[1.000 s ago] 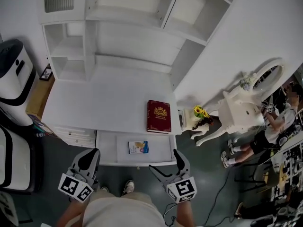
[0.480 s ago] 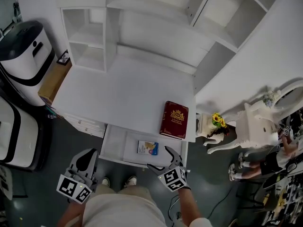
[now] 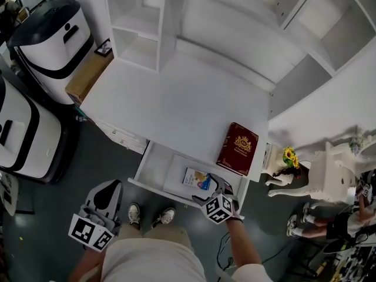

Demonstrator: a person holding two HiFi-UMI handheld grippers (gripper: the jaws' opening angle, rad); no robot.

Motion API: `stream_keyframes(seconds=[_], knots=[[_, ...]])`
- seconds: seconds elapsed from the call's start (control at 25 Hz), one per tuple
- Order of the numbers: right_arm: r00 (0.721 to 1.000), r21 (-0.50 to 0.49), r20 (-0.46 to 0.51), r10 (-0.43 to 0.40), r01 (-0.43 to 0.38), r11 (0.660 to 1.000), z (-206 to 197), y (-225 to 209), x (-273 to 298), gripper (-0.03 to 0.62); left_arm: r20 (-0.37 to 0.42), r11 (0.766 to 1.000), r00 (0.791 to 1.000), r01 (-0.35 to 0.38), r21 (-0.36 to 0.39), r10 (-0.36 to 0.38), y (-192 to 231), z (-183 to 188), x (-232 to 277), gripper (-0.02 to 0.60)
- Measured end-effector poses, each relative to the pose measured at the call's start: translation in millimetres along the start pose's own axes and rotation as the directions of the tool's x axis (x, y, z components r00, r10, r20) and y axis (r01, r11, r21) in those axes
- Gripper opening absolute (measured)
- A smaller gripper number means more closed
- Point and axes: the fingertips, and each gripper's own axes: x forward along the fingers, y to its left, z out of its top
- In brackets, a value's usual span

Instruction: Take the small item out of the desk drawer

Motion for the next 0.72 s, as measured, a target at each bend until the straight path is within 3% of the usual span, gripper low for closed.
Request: stream_keyframes(seconds=[0.28, 0.72], knots=[[0.988, -0.039, -0.107, 0.113, -0.118, 0.992, -35.3, 9.3, 57.3, 0.499, -0.047, 0.995, 0.994, -0.095, -0.012, 0.094, 12.2, -13.2, -19.8, 0.015], [0.960, -0.107, -0.222, 0.170, -0.198, 0.974, -62.6, 9.8, 106.2, 0.499, -0.080, 0.990, 0.987, -0.141, -0.023, 0.138, 20.8, -26.4, -25.9, 0.015]])
